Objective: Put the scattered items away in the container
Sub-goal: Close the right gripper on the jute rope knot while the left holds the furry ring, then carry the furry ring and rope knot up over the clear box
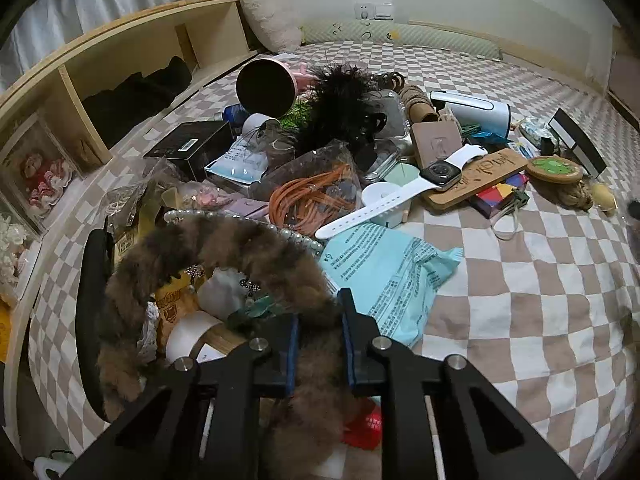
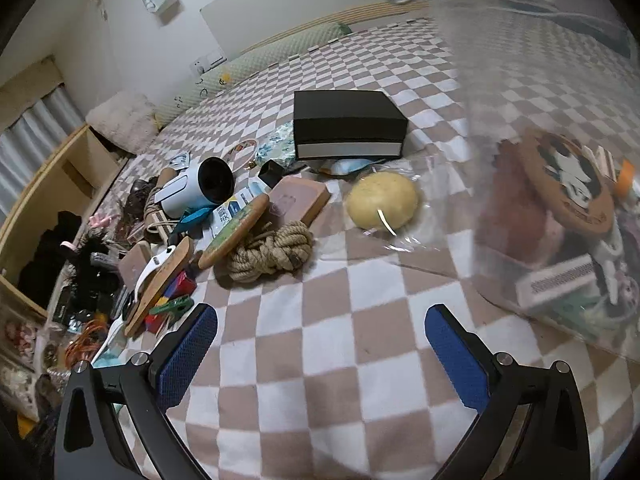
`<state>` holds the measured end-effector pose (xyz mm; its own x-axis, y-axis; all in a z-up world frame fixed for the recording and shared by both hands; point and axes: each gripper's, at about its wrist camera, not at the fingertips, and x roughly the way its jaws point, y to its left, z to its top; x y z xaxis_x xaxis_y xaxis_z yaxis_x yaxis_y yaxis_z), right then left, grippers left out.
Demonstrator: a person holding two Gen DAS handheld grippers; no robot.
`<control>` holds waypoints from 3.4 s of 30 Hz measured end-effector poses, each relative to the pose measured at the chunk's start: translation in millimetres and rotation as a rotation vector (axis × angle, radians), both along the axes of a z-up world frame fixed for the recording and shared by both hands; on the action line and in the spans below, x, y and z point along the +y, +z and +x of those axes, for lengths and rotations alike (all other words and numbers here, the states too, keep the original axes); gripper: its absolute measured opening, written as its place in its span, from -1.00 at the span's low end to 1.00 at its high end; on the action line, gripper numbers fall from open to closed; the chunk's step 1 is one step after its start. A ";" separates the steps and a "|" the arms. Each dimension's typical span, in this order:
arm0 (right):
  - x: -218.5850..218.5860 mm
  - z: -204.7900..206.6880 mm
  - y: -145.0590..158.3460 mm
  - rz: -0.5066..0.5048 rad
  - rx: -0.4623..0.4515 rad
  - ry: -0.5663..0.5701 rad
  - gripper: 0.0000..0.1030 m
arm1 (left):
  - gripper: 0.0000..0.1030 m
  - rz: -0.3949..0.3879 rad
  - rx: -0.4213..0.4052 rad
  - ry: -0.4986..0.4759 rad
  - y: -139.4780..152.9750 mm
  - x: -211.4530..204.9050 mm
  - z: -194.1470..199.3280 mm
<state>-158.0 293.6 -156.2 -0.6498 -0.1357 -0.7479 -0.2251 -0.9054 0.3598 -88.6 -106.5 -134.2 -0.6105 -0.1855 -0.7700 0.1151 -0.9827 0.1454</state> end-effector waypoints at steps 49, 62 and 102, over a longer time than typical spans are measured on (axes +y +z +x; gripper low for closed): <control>-6.0 -75.0 -36.1 -0.335 -0.039 0.061 -0.09 | -0.73 0.092 0.065 -0.121 21.2 35.9 12.4; 4.5 -48.8 -21.3 -0.225 -0.049 0.102 -0.48 | -0.73 0.130 0.095 -0.156 27.5 47.5 18.5; 23.6 112.1 174.1 0.030 0.255 0.292 -0.48 | -0.74 0.277 0.339 -0.508 165.1 183.4 44.9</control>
<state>-45.9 317.1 17.9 -0.7529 -0.3230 -0.5735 0.1370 -0.9291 0.3435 -43.6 76.9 30.9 -0.7862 0.3654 -0.4983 -0.3766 -0.9227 -0.0824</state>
